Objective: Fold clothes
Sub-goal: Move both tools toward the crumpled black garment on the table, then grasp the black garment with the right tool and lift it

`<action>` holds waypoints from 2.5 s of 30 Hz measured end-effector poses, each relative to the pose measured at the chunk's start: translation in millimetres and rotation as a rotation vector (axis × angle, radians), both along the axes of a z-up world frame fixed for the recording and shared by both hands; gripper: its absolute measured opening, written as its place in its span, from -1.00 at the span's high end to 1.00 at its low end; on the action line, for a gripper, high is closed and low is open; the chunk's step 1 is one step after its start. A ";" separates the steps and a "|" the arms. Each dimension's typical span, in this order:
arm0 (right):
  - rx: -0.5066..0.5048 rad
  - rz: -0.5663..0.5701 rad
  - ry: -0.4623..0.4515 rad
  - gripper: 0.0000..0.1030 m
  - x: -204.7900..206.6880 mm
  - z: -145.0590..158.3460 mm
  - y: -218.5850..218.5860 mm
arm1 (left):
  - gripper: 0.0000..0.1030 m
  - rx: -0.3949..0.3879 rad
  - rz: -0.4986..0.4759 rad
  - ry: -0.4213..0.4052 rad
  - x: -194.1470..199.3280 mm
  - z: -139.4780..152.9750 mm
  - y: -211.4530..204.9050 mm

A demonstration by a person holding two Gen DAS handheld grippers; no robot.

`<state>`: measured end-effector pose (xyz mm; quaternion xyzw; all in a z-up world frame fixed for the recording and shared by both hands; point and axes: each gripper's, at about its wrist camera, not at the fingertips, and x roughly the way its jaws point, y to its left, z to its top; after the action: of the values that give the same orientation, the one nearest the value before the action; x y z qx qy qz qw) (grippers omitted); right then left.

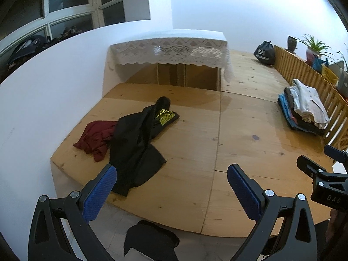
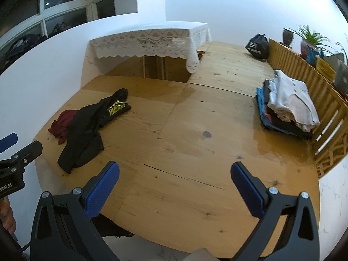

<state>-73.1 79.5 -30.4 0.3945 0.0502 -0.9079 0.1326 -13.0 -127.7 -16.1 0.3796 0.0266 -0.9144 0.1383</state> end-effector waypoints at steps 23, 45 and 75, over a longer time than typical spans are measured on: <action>0.034 0.246 -0.084 -1.00 -43.5 -43.0 -150.4 | -0.99 0.057 0.179 -0.054 -0.6 -48.5 -116.3; 0.063 0.368 -0.186 -0.81 -99.8 -125.8 -282.8 | -0.99 0.101 0.307 -0.138 -8.2 -99.8 -208.5; 0.167 0.487 -0.276 -0.45 -124.1 -226.9 -420.6 | -0.99 0.137 0.404 -0.186 7.4 -129.2 -259.3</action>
<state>-197.2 -341.1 -257.4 0.5002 0.1995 -0.7799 0.3190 -5.5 -387.0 -145.4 0.4576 0.1512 -0.8252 0.2945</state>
